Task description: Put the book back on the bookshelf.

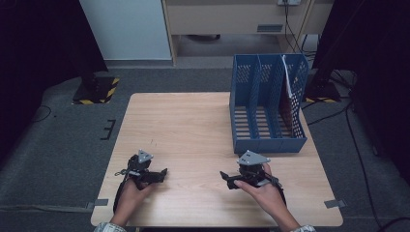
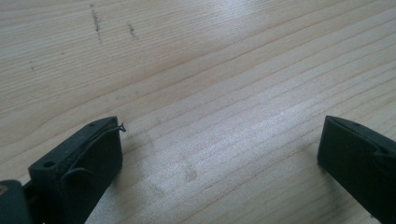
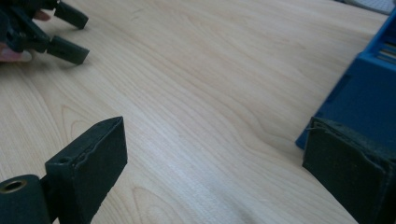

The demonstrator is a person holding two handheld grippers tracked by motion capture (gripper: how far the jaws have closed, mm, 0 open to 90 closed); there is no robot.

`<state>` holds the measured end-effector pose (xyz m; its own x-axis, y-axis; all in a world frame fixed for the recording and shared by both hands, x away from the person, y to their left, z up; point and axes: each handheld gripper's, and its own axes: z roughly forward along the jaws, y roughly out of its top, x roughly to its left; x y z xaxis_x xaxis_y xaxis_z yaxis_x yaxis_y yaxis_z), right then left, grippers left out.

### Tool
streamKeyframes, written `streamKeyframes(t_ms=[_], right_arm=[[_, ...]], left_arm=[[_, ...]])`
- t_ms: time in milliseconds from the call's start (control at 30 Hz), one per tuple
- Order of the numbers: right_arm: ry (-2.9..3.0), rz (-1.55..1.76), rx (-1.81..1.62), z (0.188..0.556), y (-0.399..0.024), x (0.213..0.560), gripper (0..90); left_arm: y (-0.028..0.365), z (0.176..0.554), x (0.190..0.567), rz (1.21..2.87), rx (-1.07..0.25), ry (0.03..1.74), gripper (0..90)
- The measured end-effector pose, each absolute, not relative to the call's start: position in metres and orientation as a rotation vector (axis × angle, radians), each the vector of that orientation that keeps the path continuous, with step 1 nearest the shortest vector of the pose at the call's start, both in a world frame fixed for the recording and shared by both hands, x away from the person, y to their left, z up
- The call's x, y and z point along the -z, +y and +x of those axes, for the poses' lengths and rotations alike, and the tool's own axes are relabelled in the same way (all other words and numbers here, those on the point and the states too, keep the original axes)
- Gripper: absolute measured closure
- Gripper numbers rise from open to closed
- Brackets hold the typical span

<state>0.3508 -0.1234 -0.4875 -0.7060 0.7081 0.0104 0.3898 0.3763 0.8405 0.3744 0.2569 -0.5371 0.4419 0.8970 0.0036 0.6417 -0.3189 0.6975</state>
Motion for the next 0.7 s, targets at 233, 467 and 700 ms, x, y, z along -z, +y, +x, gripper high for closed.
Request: streamKeyframes(t_ms=[233, 467, 700], right_arm=[[2.34, 0.949, -1.243, 0.349, -0.108, 0.496, 6.9], [2.402, 0.913, -1.21, 0.349, -0.09, 0.506, 6.9], [2.431, 0.891, -1.19, 0.354, -0.074, 0.514, 6.9]], left_arm=[[0.257, 0.374, 0.537, 2.071, -0.526, 1.284, 0.0], [0.257, 0.374, 0.537, 2.07, -0.525, 1.283, 0.0], [0.257, 0.374, 0.537, 2.068, -0.525, 1.282, 0.0]])
